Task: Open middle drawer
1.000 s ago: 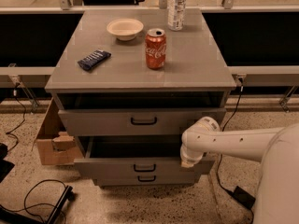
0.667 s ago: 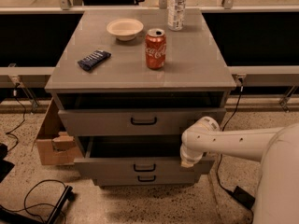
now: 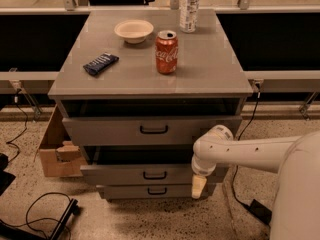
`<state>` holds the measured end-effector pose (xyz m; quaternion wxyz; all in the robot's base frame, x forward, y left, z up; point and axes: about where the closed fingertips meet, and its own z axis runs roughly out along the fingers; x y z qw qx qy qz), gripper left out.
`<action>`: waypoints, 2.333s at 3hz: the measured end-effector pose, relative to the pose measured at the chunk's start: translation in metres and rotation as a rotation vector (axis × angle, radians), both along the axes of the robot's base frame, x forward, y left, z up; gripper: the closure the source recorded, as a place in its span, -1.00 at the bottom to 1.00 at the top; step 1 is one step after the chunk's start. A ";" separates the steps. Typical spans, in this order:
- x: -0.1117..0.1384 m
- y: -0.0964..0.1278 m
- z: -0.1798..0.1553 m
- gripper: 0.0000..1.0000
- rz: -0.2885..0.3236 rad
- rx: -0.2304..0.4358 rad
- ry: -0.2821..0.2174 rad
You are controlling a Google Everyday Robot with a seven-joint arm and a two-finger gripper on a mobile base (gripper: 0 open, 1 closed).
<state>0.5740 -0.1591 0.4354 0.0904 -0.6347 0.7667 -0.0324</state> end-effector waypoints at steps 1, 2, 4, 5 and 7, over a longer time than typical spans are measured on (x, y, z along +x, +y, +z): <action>0.000 0.000 0.000 -1.00 0.000 0.000 0.000; -0.021 0.007 -0.014 -0.70 -0.021 0.001 0.058; -0.075 0.020 -0.028 0.23 -0.066 0.003 0.192; -0.075 0.020 -0.027 0.69 -0.066 0.003 0.192; -0.075 0.020 -0.026 1.00 -0.066 0.003 0.192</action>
Offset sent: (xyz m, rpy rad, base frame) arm -0.0580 0.0211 -0.0366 0.0021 0.1601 -0.0607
